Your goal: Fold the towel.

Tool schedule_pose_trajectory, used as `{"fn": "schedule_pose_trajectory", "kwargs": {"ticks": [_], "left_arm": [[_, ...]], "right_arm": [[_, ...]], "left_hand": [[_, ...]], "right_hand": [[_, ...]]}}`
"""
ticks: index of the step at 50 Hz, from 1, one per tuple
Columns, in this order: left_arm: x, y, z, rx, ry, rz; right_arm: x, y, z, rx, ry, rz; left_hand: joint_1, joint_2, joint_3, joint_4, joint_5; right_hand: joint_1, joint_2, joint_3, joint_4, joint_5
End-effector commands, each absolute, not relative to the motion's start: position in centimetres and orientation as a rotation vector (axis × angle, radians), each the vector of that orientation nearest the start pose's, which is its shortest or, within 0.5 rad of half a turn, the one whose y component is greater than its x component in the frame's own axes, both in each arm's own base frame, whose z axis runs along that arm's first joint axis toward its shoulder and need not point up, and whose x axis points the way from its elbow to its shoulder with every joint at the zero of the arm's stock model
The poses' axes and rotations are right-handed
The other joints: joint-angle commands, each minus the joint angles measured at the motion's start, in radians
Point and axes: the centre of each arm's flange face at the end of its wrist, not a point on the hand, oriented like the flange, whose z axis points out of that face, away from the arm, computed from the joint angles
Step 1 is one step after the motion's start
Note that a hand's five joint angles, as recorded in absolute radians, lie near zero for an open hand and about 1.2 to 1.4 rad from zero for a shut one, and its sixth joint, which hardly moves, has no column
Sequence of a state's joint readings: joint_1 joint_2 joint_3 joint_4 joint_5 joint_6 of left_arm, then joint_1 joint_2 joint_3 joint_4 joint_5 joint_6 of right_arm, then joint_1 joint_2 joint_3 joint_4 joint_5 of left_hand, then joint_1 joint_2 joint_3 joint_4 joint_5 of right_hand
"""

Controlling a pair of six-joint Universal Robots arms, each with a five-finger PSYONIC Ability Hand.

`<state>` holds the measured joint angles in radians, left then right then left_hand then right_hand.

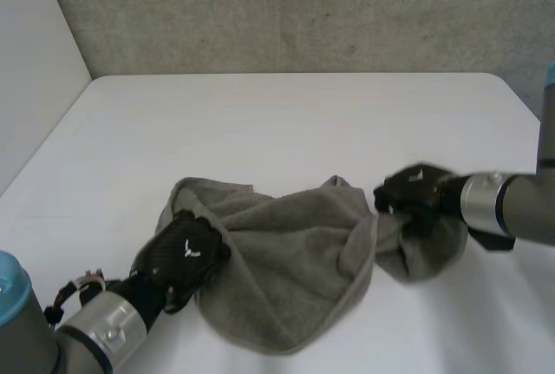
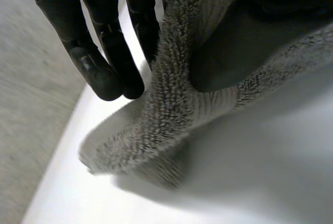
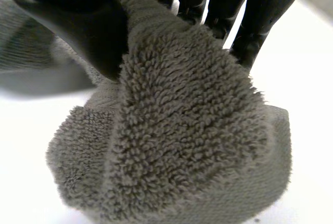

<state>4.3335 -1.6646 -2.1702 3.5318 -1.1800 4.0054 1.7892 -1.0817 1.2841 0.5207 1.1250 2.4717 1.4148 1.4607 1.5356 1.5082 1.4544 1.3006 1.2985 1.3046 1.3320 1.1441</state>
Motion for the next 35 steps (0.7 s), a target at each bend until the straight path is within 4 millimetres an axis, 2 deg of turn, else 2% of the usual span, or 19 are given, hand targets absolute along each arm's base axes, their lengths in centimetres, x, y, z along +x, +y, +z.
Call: {"fn": "schedule_pose_trajectory", "kwargs": {"ticks": [1, 2, 3, 4, 5, 6, 7, 8, 9, 10, 12, 13, 15, 22, 29, 30, 31, 34, 35], "left_arm": [[-26.7, -22.7, 23.3, 1.455, 1.549, -2.328], [-26.7, -22.7, 23.4, 1.454, 1.549, -2.330], [-26.4, -24.8, 26.0, 1.254, 1.517, -2.449], [-25.4, -27.1, 29.1, 0.934, 1.509, -2.583], [-25.3, -27.1, 29.1, 0.931, 1.508, -2.584], [-23.7, -29.0, 31.9, 0.571, 1.510, -2.703], [-22.3, -30.0, 33.8, 0.292, 1.508, -2.782], [-22.3, -30.1, 33.8, 0.289, 1.508, -2.783], [-21.0, -30.7, 34.7, 0.055, 1.539, -2.817], [-20.6, -30.9, 35.2, -0.008, 1.573, -2.829], [-20.9, -30.7, 35.0, 0.032, 1.633, -2.816], [-20.9, -30.7, 35.0, 0.033, 1.634, -2.816], [-21.8, -30.1, 33.4, 0.188, 1.779, -2.768], [-23.1, -29.6, 30.5, 0.384, 1.894, -2.746], [-23.3, -29.5, 24.3, 0.458, 2.110, -2.583], [-23.2, -29.2, 22.4, 0.473, 2.183, -2.518], [-23.2, -29.2, 22.4, 0.473, 2.184, -2.517], [-22.6, -28.8, 19.5, 0.469, 2.288, -2.398], [-22.2, -28.4, 18.4, 0.472, 2.327, -2.342]], "right_arm": [[24.7, -33.0, 26.6, -1.350, 2.058, -1.852], [25.1, -34.2, 29.8, -1.289, 1.920, -2.131], [25.1, -35.3, 33.3, -1.138, 1.745, -2.450], [25.1, -35.3, 33.3, -1.136, 1.743, -2.453], [24.2, -35.8, 36.2, -0.930, 1.598, -2.717], [23.0, -36.0, 39.0, -0.685, 1.427, -2.948], [22.9, -36.0, 39.0, -0.682, 1.425, -2.950], [22.5, -35.0, 40.7, -0.535, 1.329, -3.059], [21.9, -34.8, 40.9, -0.512, 1.365, -3.079], [21.9, -34.8, 40.9, -0.512, 1.365, -3.079], [22.9, -35.1, 37.4, -0.694, 1.584, -2.884], [22.9, -35.1, 37.3, -0.695, 1.585, -2.883], [23.7, -35.1, 33.9, -0.860, 1.761, -2.669], [24.8, -33.5, 31.0, -0.976, 1.888, -2.449], [25.2, -31.9, 27.2, -1.052, 1.998, -2.287], [25.3, -31.3, 26.0, -1.081, 2.030, -2.236], [25.3, -30.8, 24.5, -1.106, 2.069, -2.179], [25.2, -30.4, 22.9, -1.130, 2.115, -2.117], [25.1, -29.9, 21.2, -1.170, 2.162, -2.050]], "left_hand": [[-0.019, -0.064, -0.139, -0.112, -0.233], [-0.019, -0.064, -0.139, -0.112, -0.233], [-0.019, -0.064, -0.139, -0.112, -0.233], [-0.019, -0.064, -0.139, -0.112, -0.233], [-0.019, -0.064, -0.139, -0.112, -0.233], [-0.019, -0.064, -0.139, -0.112, -0.233], [-0.019, -0.064, -0.139, -0.112, -0.233], [-0.019, -0.064, -0.139, -0.112, -0.233], [-0.019, -0.064, -0.139, -0.112, -0.233], [-0.019, -0.064, -0.139, -0.112, -0.233], [-0.019, -0.064, -0.139, -0.112, -0.233], [-0.019, -0.064, -0.139, -0.112, -0.233], [-0.019, -0.064, -0.139, -0.112, -0.233], [-0.019, -0.064, -0.139, -0.112, -0.233], [-0.019, -0.064, -0.139, -0.112, -0.233], [-0.019, -0.064, -0.139, -0.112, -0.233], [-0.019, -0.064, -0.139, -0.112, -0.233], [-0.019, -0.064, -0.139, -0.112, -0.233], [-0.019, -0.064, -0.139, -0.112, -0.233]], "right_hand": [[0.096, 0.098, 0.092, 0.064, 0.078], [0.096, 0.098, 0.092, 0.064, 0.078], [0.096, 0.098, 0.092, 0.064, 0.078], [0.096, 0.098, 0.092, 0.064, 0.078], [0.096, 0.098, 0.092, 0.064, 0.078], [0.096, 0.098, 0.092, 0.064, 0.078], [0.096, 0.098, 0.092, 0.064, 0.078], [0.096, 0.098, 0.092, 0.064, 0.078], [0.096, 0.098, 0.092, 0.064, 0.078], [0.096, 0.098, 0.092, 0.064, 0.078], [0.096, 0.098, 0.092, 0.064, 0.078], [0.096, 0.098, 0.092, 0.064, 0.078], [0.096, 0.098, 0.092, 0.064, 0.078], [0.096, 0.098, 0.092, 0.064, 0.078], [0.096, 0.098, 0.092, 0.064, 0.078], [0.096, 0.098, 0.092, 0.064, 0.078], [0.096, 0.098, 0.092, 0.064, 0.078], [0.096, 0.098, 0.092, 0.064, 0.078], [0.096, 0.098, 0.092, 0.064, 0.078]]}}
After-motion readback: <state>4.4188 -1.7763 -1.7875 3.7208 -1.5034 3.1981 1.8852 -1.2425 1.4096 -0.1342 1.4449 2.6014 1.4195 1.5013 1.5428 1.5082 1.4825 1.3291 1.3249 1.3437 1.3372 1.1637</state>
